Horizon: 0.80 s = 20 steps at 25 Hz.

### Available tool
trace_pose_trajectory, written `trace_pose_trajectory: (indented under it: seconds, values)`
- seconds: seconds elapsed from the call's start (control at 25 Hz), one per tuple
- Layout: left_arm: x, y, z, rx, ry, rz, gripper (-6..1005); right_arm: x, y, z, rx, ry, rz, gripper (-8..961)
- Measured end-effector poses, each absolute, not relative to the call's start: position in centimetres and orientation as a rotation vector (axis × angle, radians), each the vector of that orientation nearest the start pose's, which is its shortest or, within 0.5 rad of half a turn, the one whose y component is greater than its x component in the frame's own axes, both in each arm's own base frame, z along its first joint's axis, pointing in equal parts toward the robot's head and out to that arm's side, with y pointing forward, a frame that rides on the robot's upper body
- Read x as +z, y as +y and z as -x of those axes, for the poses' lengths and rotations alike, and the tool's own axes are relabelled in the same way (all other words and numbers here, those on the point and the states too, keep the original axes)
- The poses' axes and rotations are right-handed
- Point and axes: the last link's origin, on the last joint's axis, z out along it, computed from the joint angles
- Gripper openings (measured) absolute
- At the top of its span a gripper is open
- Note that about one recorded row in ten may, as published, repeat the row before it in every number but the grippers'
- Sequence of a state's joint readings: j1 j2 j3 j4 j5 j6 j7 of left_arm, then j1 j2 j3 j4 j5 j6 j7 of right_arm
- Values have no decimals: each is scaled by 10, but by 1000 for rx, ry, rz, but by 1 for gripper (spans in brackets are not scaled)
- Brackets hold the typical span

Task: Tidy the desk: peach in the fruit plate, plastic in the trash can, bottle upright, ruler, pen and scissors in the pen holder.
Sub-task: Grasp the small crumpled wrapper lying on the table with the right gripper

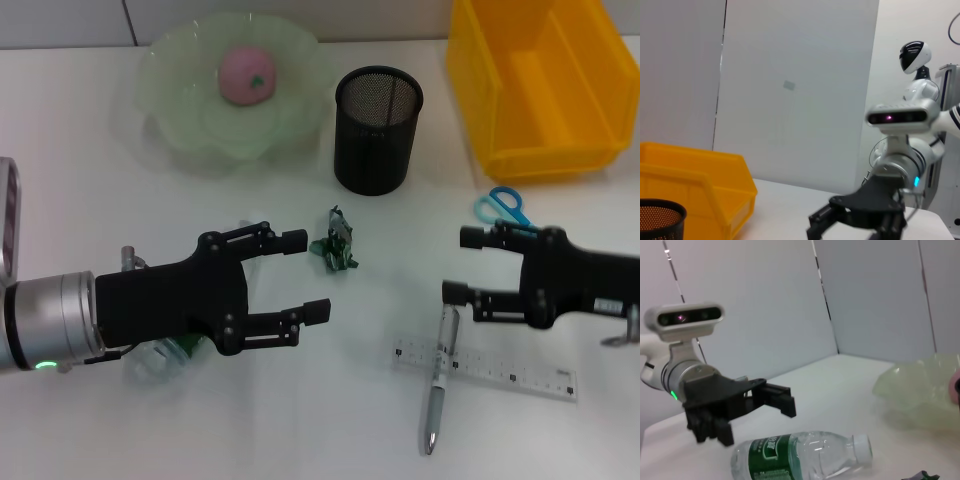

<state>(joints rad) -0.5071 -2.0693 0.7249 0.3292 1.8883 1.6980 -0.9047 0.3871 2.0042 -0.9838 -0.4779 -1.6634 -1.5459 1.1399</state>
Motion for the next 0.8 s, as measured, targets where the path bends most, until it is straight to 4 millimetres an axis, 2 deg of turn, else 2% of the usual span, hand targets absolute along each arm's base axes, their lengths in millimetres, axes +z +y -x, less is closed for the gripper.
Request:
trace_pose_trajectory:
  seconds: [0.2, 0.4, 0.44, 0.48, 0.8]
  values:
    - [-42, 275, 260, -1009, -286, 2795, 797, -2, 312, -273, 674, 685, 2807, 818]
    - [-41, 274, 262, -1004, -261, 2782, 797, 0, 346, -245, 437, 654, 2900, 818]
    - [-42, 274, 262, -1003, -261, 2782, 797, -4, 357, -233, 346, 630, 2935, 818]
    - [-42, 274, 262, -1002, -261, 2782, 797, -4, 357, -233, 346, 630, 2935, 818]
    - [-42, 272, 265, -991, -275, 2776, 796, -16, 383, -189, 146, 490, 3019, 818]
